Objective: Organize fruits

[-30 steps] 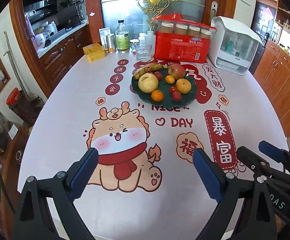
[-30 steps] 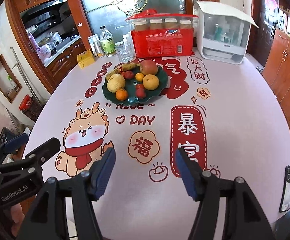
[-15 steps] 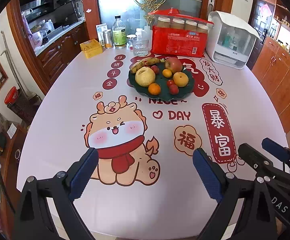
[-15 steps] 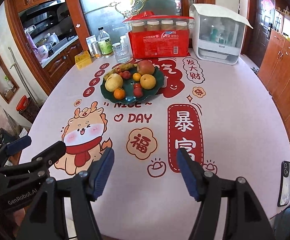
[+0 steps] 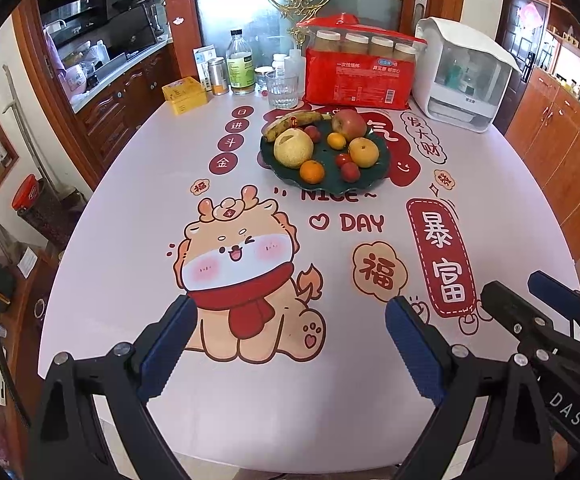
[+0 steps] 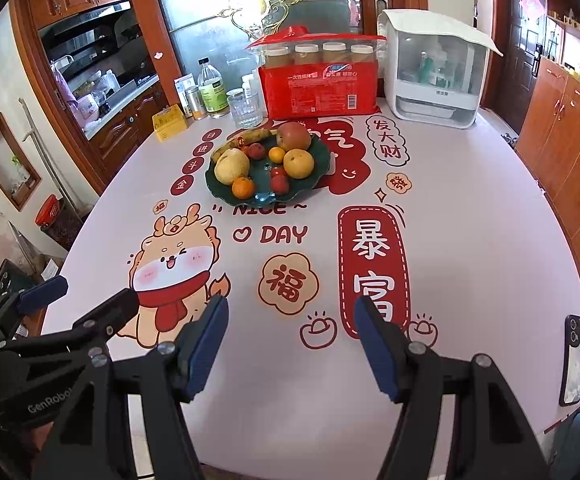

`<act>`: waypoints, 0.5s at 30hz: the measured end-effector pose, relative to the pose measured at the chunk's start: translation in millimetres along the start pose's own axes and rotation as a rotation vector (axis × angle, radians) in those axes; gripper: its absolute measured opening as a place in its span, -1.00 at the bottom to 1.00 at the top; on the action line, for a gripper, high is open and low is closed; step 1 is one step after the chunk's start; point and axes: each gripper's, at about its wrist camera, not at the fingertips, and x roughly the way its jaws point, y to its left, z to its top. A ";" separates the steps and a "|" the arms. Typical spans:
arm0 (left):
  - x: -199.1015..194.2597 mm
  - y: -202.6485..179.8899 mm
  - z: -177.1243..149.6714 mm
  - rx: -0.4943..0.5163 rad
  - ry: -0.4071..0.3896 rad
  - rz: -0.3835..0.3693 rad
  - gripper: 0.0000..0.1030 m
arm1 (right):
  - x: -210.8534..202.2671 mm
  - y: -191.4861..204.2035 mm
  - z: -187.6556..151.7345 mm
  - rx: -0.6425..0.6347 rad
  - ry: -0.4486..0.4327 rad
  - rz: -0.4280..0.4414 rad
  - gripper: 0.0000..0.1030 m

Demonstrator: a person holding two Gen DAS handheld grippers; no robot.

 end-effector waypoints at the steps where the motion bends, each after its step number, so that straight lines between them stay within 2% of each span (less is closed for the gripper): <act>1: 0.1 0.3 -0.7 0.000 0.001 0.000 0.84 | 0.1 0.0 -0.1 0.000 0.001 0.001 0.27; 15: -0.7 3.2 -7.3 -0.001 0.008 -0.002 0.84 | -0.9 5.9 -8.2 0.003 0.003 0.004 0.27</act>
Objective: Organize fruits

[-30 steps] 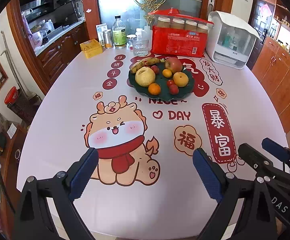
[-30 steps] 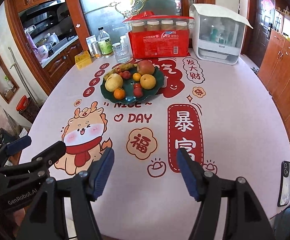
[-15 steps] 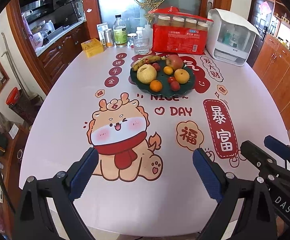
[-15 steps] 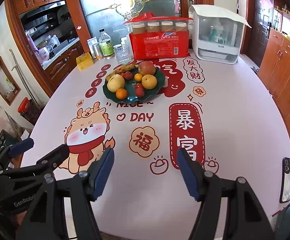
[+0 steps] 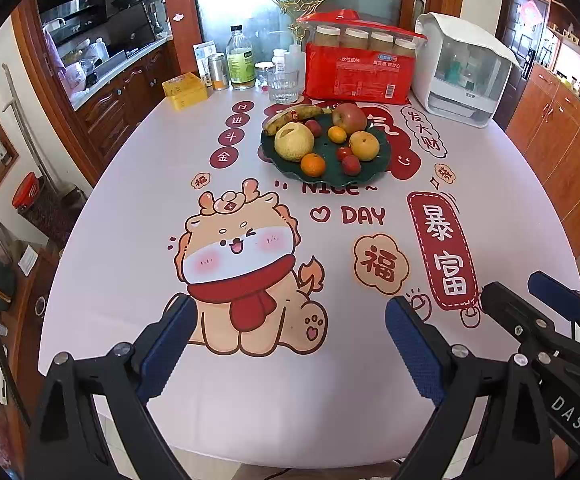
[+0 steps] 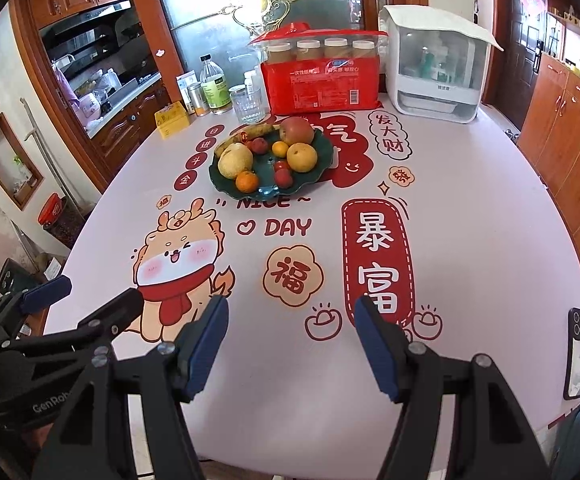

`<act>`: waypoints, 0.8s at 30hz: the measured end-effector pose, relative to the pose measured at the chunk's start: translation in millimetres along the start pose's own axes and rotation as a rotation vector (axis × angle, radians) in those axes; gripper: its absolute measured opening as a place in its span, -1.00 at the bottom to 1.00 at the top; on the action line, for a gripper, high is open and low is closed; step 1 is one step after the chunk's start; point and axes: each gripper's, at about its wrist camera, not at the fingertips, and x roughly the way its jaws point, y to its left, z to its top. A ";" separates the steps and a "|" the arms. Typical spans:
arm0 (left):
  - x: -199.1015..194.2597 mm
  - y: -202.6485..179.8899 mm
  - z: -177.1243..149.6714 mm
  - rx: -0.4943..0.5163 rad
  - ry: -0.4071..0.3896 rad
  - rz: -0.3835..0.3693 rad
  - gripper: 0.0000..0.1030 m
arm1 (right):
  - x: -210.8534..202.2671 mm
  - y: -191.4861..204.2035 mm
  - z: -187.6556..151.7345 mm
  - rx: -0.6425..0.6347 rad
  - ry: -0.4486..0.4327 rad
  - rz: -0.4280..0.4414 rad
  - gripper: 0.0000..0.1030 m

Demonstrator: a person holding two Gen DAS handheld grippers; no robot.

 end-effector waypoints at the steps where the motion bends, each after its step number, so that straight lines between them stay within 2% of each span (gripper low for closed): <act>1: 0.1 -0.1 0.2 0.001 0.000 0.001 0.84 | -0.6 1.7 -1.4 0.000 0.000 0.001 0.27; 24: -0.5 1.1 -3.3 0.002 0.002 0.006 0.83 | -0.3 1.7 -2.8 0.001 -0.001 0.003 0.27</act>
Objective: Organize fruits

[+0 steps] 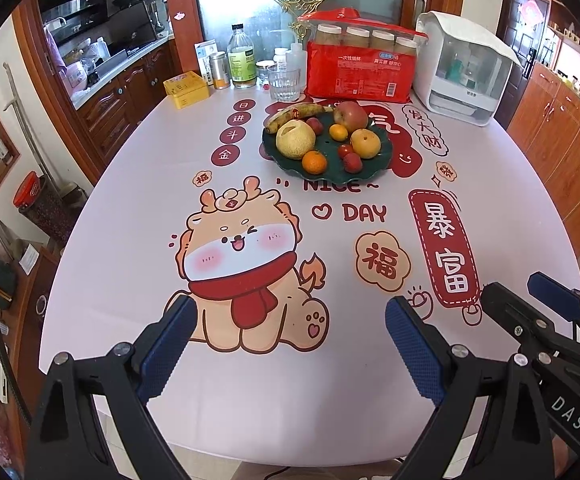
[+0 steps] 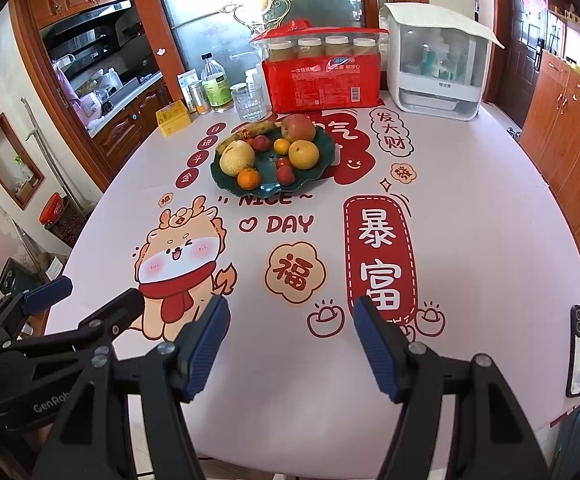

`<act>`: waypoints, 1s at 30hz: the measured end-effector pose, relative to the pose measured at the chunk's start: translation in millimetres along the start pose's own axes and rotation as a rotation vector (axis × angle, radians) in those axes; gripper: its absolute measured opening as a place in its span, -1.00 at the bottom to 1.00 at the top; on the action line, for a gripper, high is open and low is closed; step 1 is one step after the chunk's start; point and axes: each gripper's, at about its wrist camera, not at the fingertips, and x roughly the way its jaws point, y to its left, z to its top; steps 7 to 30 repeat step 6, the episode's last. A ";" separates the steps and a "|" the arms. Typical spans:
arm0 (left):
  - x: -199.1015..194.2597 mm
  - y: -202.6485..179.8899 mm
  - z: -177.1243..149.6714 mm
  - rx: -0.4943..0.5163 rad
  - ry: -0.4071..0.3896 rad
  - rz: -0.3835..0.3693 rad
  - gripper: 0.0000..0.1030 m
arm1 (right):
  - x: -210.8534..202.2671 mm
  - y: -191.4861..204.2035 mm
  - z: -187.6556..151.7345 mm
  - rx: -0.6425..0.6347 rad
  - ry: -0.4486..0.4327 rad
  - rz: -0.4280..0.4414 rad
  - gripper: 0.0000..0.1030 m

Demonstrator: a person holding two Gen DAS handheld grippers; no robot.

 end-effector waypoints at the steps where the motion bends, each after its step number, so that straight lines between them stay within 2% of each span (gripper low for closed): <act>1: -0.1 0.0 0.0 -0.001 -0.001 0.000 0.83 | -0.6 2.4 -2.1 0.001 0.002 0.000 0.27; 30: -0.1 -0.2 0.4 -0.001 -0.005 0.002 0.83 | -1.0 2.0 -1.6 -0.001 -0.003 0.001 0.27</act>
